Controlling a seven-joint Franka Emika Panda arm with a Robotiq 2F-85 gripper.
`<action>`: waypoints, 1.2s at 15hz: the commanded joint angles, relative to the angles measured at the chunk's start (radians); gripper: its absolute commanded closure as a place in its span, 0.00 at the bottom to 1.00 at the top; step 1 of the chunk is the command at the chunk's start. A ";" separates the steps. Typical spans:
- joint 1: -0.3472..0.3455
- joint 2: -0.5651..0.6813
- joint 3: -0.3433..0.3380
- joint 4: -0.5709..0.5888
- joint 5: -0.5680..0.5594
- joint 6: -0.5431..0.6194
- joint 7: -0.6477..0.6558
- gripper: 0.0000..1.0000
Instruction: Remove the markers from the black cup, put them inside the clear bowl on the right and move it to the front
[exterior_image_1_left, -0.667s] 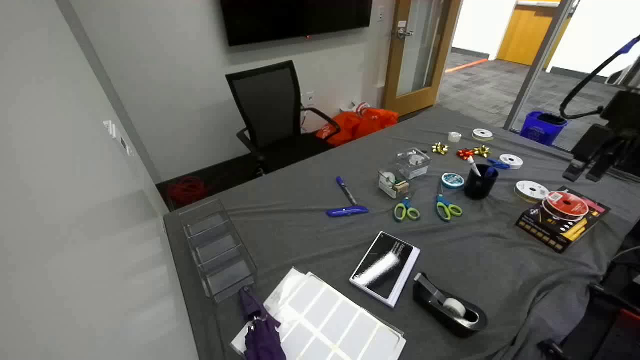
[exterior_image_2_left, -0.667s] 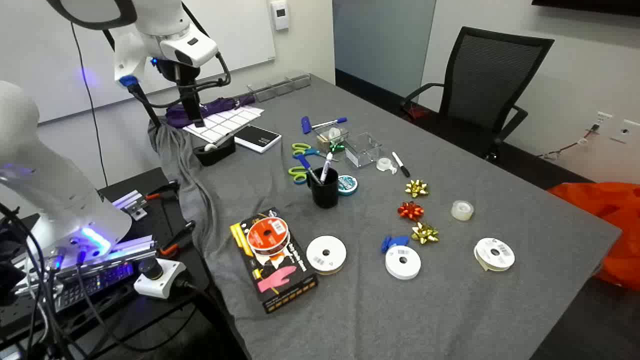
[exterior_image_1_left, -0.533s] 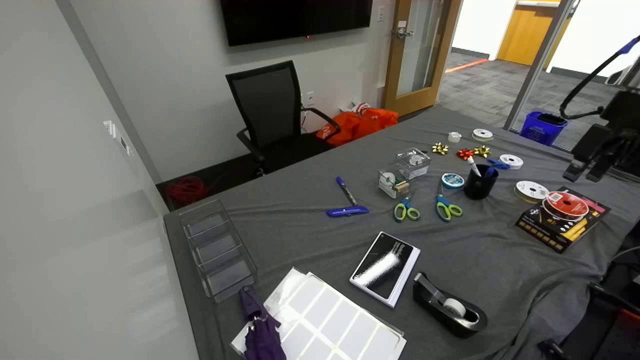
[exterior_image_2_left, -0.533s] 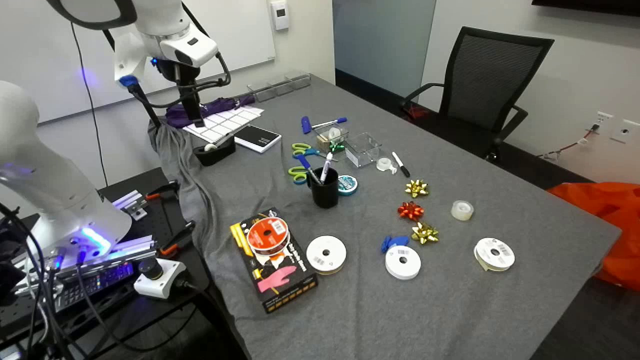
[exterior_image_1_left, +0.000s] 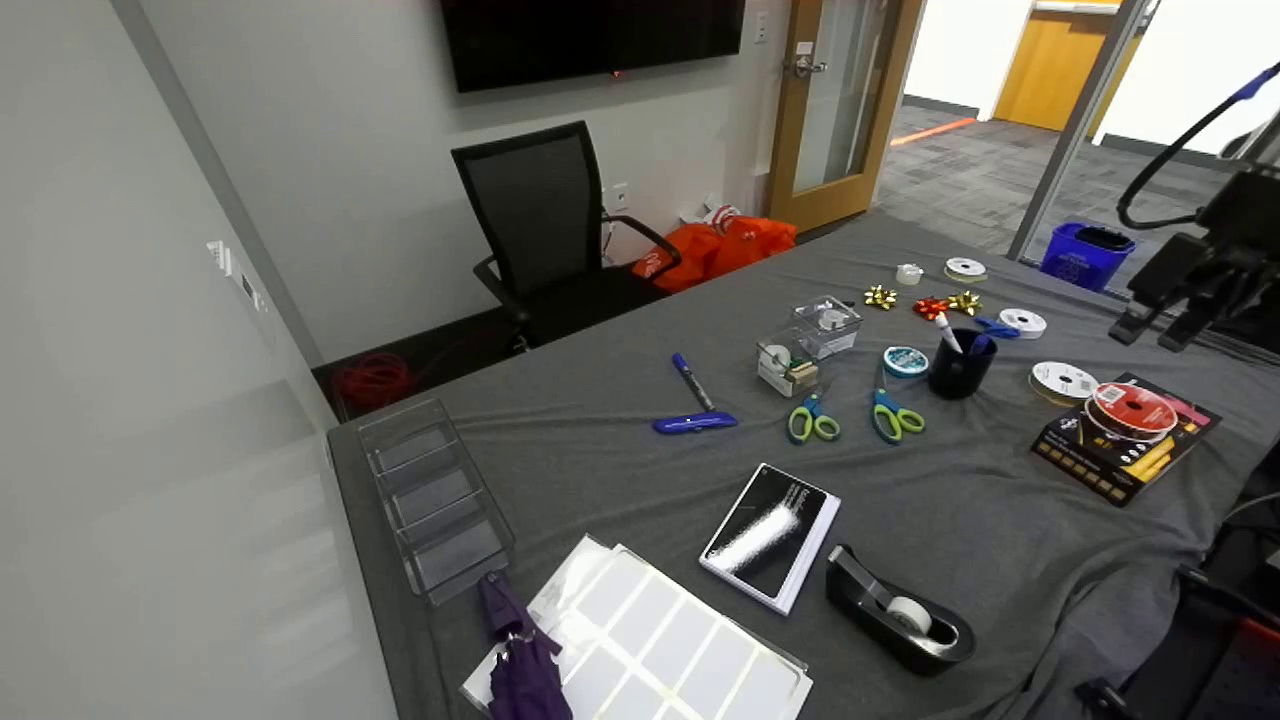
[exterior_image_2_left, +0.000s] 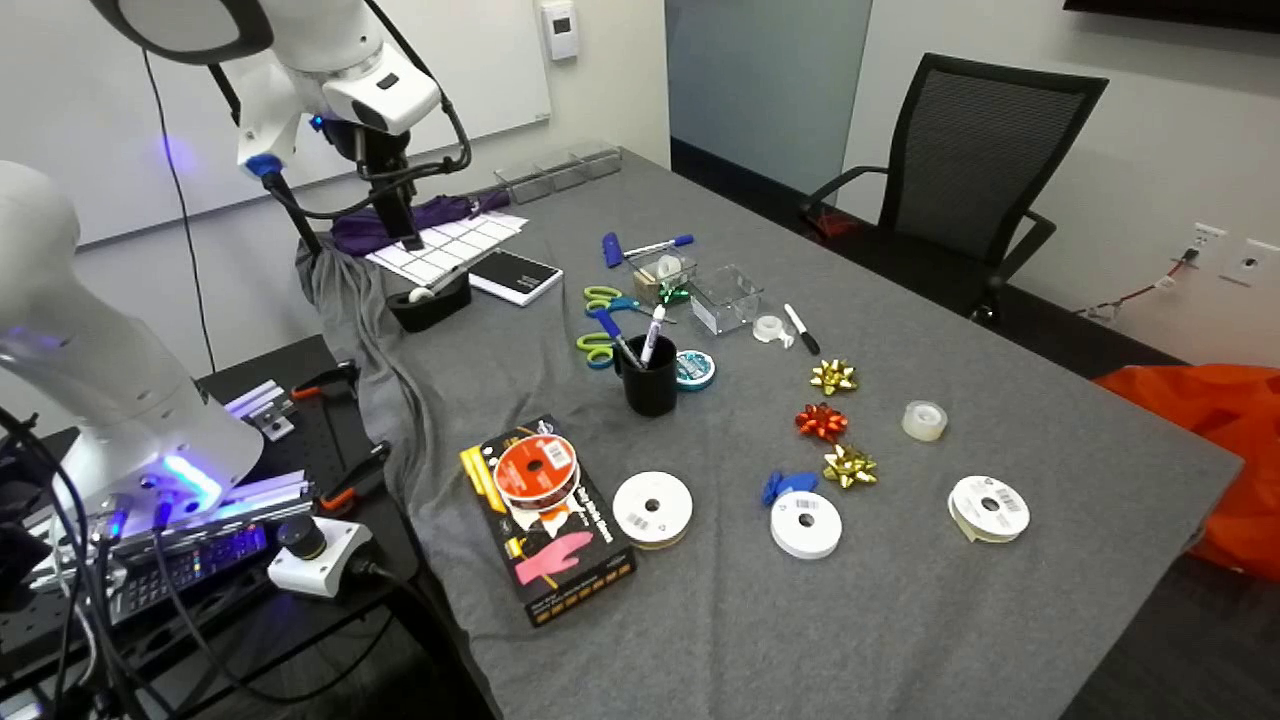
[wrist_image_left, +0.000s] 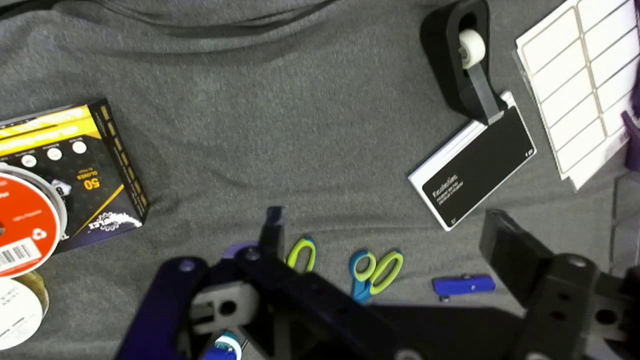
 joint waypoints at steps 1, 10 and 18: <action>-0.041 0.076 0.011 0.017 0.028 0.121 0.015 0.00; -0.060 0.381 0.095 0.092 0.014 0.500 0.315 0.00; -0.066 0.576 0.130 0.207 -0.015 0.581 0.619 0.00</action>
